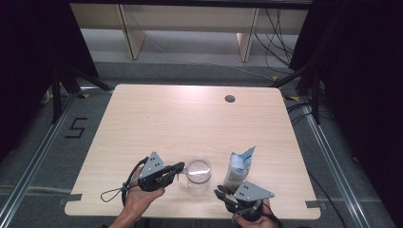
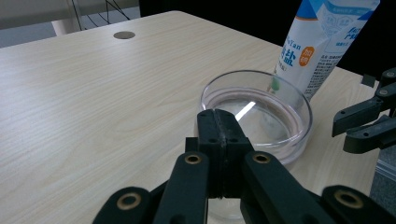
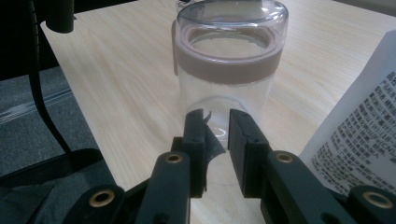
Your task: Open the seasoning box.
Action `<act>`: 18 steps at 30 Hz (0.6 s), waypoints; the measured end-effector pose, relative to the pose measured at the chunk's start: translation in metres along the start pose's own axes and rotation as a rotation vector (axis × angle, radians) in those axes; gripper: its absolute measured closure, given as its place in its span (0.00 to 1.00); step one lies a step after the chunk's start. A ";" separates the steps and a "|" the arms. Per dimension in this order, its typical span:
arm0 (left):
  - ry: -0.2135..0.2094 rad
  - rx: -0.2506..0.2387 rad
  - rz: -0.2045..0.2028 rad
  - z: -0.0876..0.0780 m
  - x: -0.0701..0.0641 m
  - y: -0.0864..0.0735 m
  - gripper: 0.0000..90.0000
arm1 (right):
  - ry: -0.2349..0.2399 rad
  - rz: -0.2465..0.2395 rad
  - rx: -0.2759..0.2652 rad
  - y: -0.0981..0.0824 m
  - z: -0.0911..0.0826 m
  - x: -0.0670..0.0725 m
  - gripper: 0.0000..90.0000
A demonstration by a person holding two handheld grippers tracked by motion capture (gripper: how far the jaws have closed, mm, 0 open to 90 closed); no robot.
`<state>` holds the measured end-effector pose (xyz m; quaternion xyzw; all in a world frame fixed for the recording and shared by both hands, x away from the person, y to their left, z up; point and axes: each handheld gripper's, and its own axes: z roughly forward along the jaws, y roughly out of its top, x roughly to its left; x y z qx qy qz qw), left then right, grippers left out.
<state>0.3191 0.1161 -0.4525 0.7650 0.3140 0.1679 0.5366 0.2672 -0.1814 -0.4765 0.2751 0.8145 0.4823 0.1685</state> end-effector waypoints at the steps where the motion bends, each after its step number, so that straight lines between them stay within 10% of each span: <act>1: 0.002 -0.007 -0.013 0.000 0.000 -0.001 0.99 | 0.001 0.000 0.000 0.000 0.000 0.000 0.86; 18: 0.013 -0.018 -0.004 -0.002 0.000 -0.003 0.99 | 0.014 0.005 0.011 0.003 0.006 0.001 0.88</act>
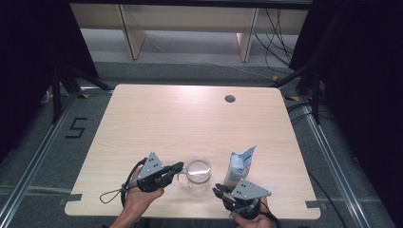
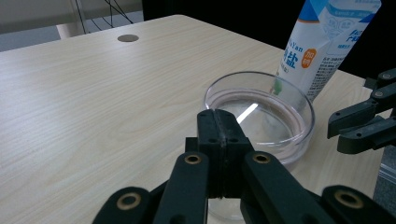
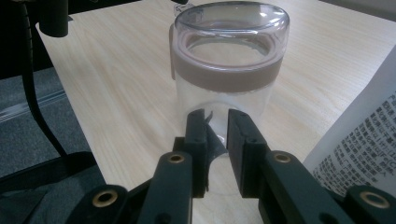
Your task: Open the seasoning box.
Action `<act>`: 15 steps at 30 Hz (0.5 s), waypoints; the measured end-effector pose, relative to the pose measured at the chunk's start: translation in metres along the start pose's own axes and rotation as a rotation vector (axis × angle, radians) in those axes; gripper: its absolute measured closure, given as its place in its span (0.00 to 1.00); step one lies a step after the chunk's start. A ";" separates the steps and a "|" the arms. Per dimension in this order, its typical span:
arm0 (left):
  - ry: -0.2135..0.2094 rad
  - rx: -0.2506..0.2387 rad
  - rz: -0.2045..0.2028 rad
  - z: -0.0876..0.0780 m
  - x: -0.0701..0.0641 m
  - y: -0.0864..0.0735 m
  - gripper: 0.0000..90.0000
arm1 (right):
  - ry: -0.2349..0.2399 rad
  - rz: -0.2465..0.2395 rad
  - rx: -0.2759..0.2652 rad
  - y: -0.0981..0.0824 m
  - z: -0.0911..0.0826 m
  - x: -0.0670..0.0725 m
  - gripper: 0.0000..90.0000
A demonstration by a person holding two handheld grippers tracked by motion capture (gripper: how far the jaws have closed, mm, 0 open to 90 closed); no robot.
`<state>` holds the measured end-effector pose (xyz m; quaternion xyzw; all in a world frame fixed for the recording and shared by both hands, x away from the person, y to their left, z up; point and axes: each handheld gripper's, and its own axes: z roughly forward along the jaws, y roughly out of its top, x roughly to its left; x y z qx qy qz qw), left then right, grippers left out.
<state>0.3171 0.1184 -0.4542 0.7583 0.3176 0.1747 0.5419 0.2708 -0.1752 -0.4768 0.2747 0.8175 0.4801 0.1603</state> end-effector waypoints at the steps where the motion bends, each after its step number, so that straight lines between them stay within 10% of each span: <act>1: -0.003 -0.006 -0.001 0.000 0.000 0.000 0.99 | 0.002 0.000 -0.005 0.000 0.001 0.000 0.88; 15: -0.010 -0.017 0.000 0.000 0.002 -0.003 0.99 | -0.024 -0.013 -0.034 0.005 0.003 0.000 0.93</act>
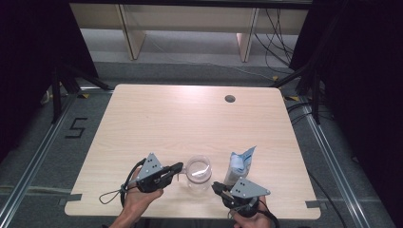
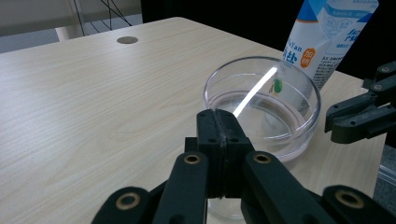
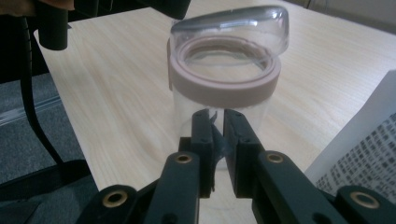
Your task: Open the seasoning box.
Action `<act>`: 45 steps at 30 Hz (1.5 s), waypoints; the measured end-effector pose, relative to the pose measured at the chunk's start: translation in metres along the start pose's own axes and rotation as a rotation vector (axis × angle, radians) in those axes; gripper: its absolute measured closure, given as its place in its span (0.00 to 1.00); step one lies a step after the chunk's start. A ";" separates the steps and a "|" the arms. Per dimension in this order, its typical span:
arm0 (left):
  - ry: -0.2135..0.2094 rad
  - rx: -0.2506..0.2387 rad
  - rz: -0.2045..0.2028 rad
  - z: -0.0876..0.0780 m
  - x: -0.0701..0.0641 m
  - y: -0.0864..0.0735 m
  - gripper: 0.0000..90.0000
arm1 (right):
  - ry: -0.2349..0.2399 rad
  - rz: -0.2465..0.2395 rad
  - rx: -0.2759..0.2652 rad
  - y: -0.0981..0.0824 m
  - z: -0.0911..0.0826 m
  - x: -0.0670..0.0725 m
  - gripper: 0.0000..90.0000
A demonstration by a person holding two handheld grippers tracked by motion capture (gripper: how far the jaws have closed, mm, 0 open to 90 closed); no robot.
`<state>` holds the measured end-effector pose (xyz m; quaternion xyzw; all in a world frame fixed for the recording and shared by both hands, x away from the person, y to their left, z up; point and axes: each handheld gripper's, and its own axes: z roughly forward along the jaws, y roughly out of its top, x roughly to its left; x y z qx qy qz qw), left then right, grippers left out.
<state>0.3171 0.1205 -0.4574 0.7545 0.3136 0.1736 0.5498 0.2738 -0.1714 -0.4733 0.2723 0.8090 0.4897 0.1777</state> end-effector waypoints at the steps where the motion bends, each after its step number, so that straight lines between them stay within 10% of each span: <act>1: 0.000 0.000 0.000 0.000 0.000 0.000 0.99 | -0.002 -0.011 -0.007 0.001 0.000 -0.001 0.94; 32: -0.023 0.014 0.005 -0.003 0.004 -0.001 0.95 | -0.031 -0.029 -0.051 0.023 0.013 -0.006 0.97; 38: -0.044 -0.016 -0.029 -0.012 0.008 -0.003 0.78 | -0.020 -0.009 -0.044 0.028 0.013 -0.006 0.97; 45: -0.009 0.087 0.027 -0.025 0.005 -0.025 0.53 | -0.017 -0.033 -0.076 0.037 0.014 -0.005 0.97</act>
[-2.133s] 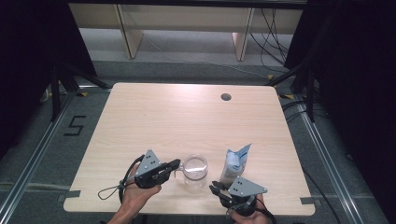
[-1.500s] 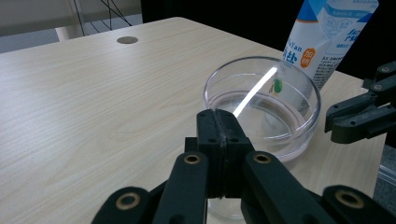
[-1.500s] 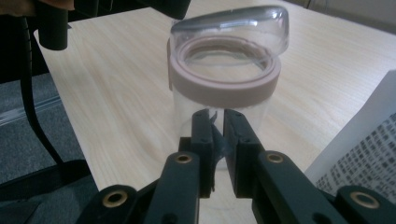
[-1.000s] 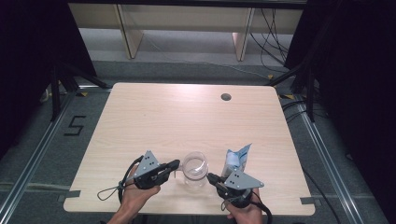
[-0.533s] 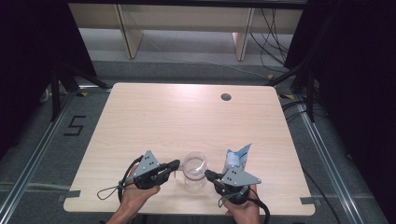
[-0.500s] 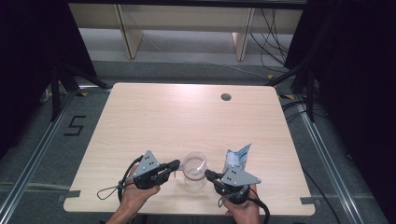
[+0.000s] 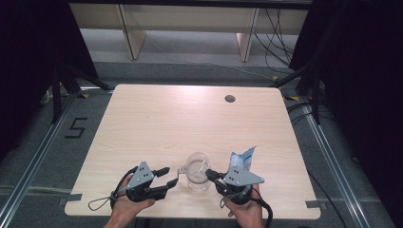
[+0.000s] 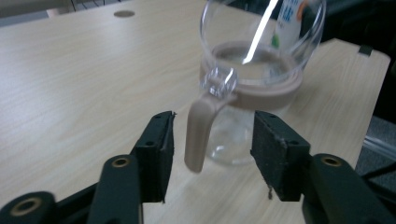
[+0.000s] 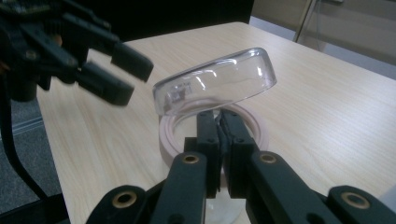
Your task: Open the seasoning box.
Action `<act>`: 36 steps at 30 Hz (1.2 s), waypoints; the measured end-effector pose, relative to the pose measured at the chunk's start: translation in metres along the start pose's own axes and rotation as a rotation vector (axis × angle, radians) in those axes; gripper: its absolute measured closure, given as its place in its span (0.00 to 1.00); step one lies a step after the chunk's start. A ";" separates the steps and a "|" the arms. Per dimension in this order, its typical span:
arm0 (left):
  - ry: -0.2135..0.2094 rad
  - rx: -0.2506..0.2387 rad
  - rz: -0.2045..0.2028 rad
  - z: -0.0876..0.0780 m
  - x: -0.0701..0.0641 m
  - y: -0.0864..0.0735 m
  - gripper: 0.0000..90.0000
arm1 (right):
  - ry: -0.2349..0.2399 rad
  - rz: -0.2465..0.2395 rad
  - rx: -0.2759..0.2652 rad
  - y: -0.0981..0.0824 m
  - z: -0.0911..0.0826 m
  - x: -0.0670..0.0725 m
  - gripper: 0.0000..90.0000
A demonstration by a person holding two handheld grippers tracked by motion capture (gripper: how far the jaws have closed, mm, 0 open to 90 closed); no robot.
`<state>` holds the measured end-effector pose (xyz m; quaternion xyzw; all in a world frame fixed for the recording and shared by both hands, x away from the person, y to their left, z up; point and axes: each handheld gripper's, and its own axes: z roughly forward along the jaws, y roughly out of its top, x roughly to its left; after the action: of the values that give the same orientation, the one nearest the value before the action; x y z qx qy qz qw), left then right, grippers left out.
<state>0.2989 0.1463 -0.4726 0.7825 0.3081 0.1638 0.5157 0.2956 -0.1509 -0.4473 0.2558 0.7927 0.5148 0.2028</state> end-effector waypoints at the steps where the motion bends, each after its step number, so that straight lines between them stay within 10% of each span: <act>1: 0.000 0.011 0.002 0.000 0.000 -0.003 0.51 | -0.004 -0.002 -0.013 0.001 0.001 0.001 0.97; 11: 0.007 0.080 0.001 -0.001 -0.003 -0.023 0.39 | 0.033 0.016 -0.023 0.012 0.005 0.007 0.97; 36: 0.043 0.077 -0.039 0.000 0.003 -0.030 0.33 | 0.063 -0.015 -0.043 0.021 0.018 0.018 0.97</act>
<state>0.2922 0.1563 -0.4999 0.7918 0.3403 0.1586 0.4817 0.2962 -0.1196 -0.4363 0.2291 0.7894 0.5378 0.1872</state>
